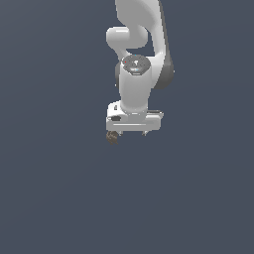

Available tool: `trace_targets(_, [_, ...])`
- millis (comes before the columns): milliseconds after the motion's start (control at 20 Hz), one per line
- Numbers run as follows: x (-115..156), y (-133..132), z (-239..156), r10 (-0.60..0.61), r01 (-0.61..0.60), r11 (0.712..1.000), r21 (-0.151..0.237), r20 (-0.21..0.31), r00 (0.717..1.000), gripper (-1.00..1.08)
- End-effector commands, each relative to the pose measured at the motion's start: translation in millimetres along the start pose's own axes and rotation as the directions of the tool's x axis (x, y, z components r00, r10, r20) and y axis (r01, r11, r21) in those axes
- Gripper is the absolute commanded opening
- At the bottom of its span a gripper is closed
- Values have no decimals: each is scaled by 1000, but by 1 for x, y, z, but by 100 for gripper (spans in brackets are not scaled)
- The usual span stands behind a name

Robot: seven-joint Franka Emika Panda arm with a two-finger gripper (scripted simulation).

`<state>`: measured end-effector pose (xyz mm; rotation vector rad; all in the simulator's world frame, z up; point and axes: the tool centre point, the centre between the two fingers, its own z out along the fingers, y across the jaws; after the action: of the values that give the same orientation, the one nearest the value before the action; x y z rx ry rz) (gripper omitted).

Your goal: Pick up the object and move it to a goal position.

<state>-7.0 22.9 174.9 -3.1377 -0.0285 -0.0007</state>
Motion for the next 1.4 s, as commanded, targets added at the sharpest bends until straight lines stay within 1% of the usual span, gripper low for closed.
trace_targets(0, [0,0,0,0,0,1000,0,0,1000,100])
trace_targets(150, [2,6,-3,6,-6,1000,0,-6,1000,100])
trace_targets(400, [8,27,-16,28,-28,1000,1,-30,999,100])
trace_targets(750, [5,32,-11,25,-25,1000,1,-29,999,100])
trace_targets(1050, [-10,49,11,13,-13,1000,-1,-23,1000,100])
trace_targets(1350, [-41,76,46,-8,8,1000,-3,-12,1000,100])
